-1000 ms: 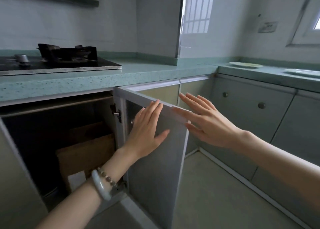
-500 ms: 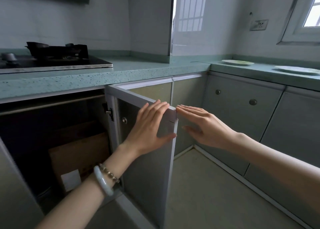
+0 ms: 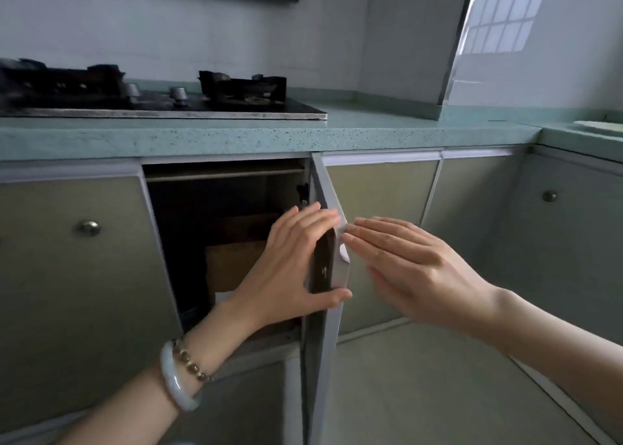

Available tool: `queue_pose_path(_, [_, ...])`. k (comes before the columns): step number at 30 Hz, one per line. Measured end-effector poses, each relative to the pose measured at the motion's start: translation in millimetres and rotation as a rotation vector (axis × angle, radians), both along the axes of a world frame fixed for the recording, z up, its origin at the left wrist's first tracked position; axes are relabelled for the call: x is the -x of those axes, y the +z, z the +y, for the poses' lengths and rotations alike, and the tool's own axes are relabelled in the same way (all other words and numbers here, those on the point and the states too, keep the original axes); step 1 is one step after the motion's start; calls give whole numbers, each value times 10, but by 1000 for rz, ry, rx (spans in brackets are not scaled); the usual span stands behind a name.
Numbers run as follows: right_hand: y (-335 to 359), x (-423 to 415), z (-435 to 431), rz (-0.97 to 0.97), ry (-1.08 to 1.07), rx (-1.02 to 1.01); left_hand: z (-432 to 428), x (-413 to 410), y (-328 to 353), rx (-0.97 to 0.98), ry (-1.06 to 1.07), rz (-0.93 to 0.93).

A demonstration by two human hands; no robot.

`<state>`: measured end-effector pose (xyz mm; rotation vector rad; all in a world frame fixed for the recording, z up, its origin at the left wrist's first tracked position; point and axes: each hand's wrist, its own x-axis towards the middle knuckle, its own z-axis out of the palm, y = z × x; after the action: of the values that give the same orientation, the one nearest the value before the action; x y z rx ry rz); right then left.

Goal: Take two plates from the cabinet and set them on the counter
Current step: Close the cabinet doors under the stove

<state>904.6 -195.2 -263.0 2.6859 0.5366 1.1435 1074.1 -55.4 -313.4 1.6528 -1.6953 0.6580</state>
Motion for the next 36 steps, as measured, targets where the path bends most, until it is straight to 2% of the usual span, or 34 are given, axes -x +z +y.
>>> queue_pose_path(6, [-30,-635,380,-50,113,102,667,-277,-143,46,182,140])
queue_pose_path(9, [-55,-968,575,-27,160,92,957,-429,-221,133,294,191])
queue_pose_path(13, [-29,-1465,828,12,189,70,1239,-655,-305,234,418,374])
queue_pose_path(17, [-22,-1933,1061,54,171,55,1391,-953,-359,357,493,445])
queue_pose_path(30, [-108,-2844,1208,88,167,43,1321,-1879,-590,494,576,498])
queue_pose_path(36, [-195,-3189,1167,146,59,116,1225,-2211,-618,504,659,524])
